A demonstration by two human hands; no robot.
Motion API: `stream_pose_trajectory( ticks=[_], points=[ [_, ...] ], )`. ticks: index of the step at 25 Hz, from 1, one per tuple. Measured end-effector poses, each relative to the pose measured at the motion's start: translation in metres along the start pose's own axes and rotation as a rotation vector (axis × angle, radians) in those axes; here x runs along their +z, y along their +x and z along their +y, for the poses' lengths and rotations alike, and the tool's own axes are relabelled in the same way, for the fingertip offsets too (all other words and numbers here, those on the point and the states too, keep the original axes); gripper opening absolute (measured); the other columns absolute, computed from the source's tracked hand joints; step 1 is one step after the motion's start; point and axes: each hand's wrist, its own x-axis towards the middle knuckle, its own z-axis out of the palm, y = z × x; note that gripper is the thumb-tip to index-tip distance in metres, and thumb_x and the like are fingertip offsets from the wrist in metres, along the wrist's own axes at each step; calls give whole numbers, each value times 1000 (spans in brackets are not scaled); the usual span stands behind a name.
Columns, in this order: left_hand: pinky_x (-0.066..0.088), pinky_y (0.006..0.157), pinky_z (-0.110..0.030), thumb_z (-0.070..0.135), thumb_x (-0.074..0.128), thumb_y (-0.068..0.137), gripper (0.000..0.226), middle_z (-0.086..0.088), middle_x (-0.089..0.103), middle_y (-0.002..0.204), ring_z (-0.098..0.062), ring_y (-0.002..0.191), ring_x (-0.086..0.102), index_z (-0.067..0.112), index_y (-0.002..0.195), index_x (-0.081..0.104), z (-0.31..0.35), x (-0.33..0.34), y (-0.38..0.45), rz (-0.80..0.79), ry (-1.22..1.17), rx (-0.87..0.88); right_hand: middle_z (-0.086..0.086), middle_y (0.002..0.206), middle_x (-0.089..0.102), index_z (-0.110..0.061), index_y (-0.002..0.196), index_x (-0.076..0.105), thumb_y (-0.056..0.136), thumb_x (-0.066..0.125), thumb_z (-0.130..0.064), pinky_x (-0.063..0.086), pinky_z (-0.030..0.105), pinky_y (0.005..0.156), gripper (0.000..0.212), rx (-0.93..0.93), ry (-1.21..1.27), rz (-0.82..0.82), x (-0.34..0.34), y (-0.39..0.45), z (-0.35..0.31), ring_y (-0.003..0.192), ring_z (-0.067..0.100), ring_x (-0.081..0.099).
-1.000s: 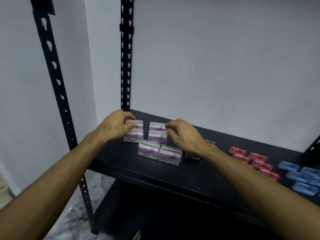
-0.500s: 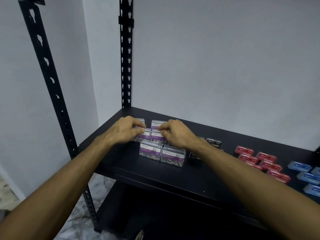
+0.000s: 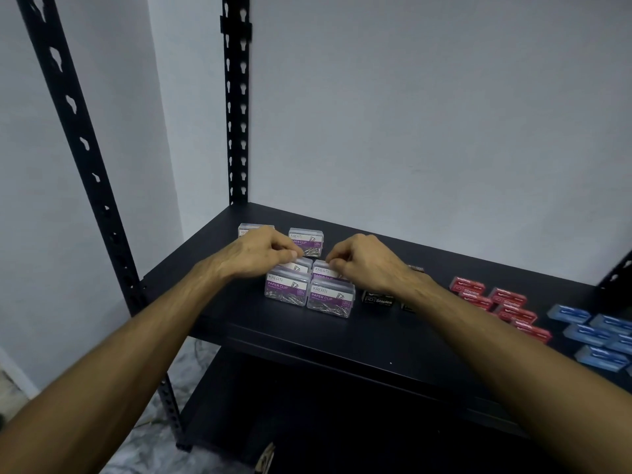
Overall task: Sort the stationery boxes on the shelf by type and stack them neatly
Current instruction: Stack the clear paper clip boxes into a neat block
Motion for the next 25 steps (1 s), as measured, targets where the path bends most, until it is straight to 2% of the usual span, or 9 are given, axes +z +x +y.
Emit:
stream_pose_trajectory(
  ticks=[8, 11, 12, 14, 16, 18, 20, 25],
  points=[
    [41, 73, -12, 35, 62, 94, 22, 25, 64, 103, 15, 92, 57, 36, 113, 72, 6, -1, -6, -45, 27, 28, -7, 104, 73, -23, 105, 75, 94, 57, -21, 56, 37, 83, 22, -1, -26, -3, -2, -9, 1, 91, 9, 65],
    [42, 77, -16, 48, 59, 92, 31, 21, 62, 109, 4, 103, 58, 38, 121, 66, 10, -4, -11, -33, 46, 24, -9, 108, 71, -28, 109, 72, 95, 56, -36, 55, 38, 82, 23, -11, -56, 8, -2, -10, 0, 92, 9, 63],
    [43, 81, -20, 56, 60, 89, 40, 18, 61, 112, -1, 106, 57, 40, 125, 62, 10, -6, -13, -42, 53, 6, -9, 113, 69, -30, 114, 69, 93, 55, -46, 54, 39, 84, 30, -12, -61, 2, -3, -11, -1, 95, 9, 62],
    [45, 93, -29, 64, 69, 77, 64, 14, 57, 122, -6, 112, 55, 41, 135, 53, 12, -14, -16, -124, 62, -32, -7, 126, 61, -30, 130, 58, 84, 56, -65, 51, 42, 91, 58, -14, -81, -68, -4, -12, 0, 107, 13, 59],
    [43, 99, -27, 55, 81, 70, 81, 15, 55, 128, -7, 116, 54, 37, 141, 47, 14, -16, -18, -243, 99, -26, -6, 131, 55, -29, 138, 49, 73, 63, -71, 48, 44, 93, 79, -29, -192, -152, -3, -14, 1, 114, 16, 55],
    [42, 93, -23, 41, 85, 70, 83, 17, 55, 122, -5, 110, 55, 33, 142, 44, 17, -12, -18, -307, 152, -22, -5, 129, 55, -29, 139, 46, 69, 72, -66, 48, 45, 92, 84, -55, -302, -181, 1, -15, 1, 116, 17, 54],
    [43, 91, -25, 31, 85, 72, 79, 14, 54, 118, -7, 104, 55, 32, 140, 45, 19, -7, -16, -285, 186, -14, -4, 129, 57, -28, 139, 46, 72, 76, -57, 49, 46, 92, 79, -78, -334, -168, 5, -13, 1, 116, 19, 54],
    [47, 83, -26, 27, 84, 74, 64, 12, 58, 111, -9, 98, 58, 35, 129, 52, 16, -5, -13, -237, 162, 15, -2, 129, 59, -27, 138, 47, 75, 76, -49, 51, 44, 90, 74, -104, -323, -137, 8, -8, 6, 114, 18, 56]
  ],
)
